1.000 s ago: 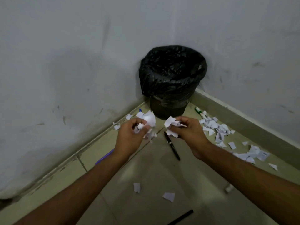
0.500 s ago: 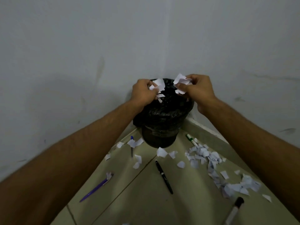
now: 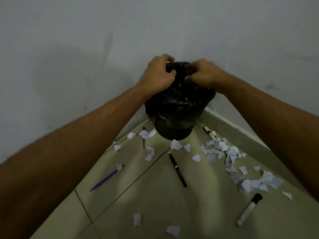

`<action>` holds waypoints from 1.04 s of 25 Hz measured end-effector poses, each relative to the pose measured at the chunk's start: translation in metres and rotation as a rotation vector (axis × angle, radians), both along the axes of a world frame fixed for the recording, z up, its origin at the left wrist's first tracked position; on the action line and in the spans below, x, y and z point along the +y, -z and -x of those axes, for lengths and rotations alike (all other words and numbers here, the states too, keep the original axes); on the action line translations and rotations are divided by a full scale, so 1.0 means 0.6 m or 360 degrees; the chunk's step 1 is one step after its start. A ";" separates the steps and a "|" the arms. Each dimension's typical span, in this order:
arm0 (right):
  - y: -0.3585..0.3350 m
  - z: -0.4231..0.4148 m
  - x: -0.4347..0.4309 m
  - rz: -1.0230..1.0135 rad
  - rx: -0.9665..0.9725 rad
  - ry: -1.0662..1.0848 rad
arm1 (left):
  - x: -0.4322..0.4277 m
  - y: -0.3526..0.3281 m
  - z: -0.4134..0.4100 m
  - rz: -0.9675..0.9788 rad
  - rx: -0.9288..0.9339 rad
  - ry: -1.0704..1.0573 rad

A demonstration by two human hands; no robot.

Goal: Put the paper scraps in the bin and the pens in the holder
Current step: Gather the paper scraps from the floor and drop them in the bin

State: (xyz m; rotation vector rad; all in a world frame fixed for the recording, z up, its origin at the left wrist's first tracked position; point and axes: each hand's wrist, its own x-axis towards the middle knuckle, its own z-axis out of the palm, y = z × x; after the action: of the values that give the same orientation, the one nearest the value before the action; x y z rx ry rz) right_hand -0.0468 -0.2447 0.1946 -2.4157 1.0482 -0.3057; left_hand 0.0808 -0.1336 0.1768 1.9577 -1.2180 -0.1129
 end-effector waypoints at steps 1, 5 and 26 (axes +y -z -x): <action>-0.001 0.014 0.018 0.0250 -0.0172 -0.0007 | 0.032 0.012 0.007 0.0166 -0.0045 0.0019; 0.088 0.095 0.153 0.0395 -0.0674 -0.0223 | 0.235 0.153 0.066 0.0013 -0.0066 0.0170; 0.405 0.222 0.313 -0.0157 0.0870 -0.1039 | 0.376 0.381 0.046 -0.1220 -0.0525 -0.0194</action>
State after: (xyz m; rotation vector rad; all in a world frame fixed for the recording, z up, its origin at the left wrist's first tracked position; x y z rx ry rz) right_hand -0.1797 -0.0570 -0.0482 -2.6417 0.3890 0.6372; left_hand 0.0534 0.0921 -0.0516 2.7972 -1.3849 -0.2262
